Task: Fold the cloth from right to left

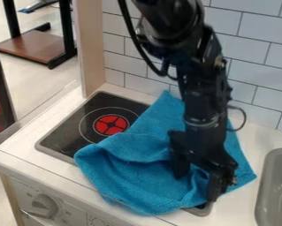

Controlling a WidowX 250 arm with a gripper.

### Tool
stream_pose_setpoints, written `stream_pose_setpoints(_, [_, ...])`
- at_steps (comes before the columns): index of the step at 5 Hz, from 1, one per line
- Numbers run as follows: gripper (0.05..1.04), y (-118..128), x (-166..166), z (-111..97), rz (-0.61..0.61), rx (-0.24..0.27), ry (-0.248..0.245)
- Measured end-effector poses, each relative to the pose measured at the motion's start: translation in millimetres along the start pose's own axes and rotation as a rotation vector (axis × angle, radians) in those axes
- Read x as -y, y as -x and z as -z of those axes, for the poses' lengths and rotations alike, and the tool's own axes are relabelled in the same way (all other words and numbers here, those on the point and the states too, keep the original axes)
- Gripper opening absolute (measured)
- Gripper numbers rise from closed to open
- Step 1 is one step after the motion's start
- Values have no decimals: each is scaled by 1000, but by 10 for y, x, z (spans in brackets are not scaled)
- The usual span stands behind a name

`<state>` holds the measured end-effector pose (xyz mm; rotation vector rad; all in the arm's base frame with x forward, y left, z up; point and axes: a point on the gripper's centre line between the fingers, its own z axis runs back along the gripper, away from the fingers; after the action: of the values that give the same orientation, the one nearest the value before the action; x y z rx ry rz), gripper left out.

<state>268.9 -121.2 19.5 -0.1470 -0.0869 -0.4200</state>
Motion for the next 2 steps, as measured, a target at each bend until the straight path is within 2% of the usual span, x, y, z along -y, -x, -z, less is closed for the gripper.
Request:
stream_pose_setpoints(1, [944,-31,18,38,6,-11,-11])
stream_pose_setpoints(2, [667,-30,18,49,20,-14,-10])
